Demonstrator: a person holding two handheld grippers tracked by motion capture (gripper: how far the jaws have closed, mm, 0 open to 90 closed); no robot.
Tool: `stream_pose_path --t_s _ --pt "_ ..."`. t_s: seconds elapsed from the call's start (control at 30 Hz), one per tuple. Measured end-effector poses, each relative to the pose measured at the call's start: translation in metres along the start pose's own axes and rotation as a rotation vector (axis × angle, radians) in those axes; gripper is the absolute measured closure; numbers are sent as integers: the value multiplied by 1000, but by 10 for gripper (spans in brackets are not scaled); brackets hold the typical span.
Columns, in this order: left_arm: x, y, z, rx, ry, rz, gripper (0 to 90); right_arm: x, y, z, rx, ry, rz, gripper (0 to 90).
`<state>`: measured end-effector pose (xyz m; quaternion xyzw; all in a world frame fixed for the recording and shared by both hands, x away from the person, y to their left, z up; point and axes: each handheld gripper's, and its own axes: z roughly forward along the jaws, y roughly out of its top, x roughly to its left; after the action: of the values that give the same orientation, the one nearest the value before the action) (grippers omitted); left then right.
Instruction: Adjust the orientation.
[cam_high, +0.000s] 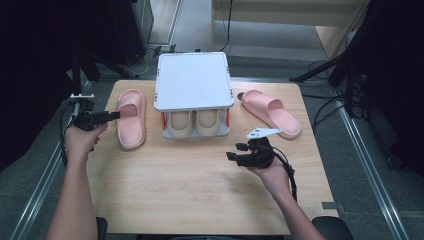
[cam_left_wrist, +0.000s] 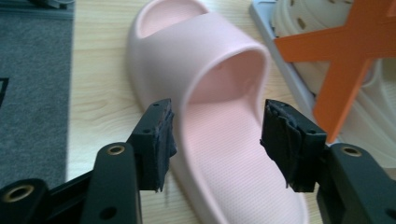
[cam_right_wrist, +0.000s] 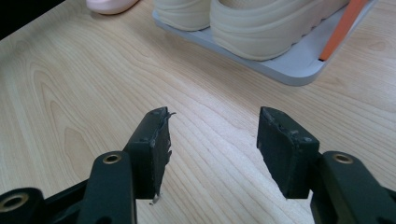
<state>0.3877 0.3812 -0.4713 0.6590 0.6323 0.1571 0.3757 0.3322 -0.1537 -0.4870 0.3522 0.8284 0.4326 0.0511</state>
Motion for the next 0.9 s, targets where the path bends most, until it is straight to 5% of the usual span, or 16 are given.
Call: stream_pose_path --t_s 0.33,0.9 --pt "11 -8 25 22 47 11 410 2 -1 2 14 -2 -3 444" --pt "23 -4 57 22 74 -54 441 -1 -18 -14 3 -55 44 443"
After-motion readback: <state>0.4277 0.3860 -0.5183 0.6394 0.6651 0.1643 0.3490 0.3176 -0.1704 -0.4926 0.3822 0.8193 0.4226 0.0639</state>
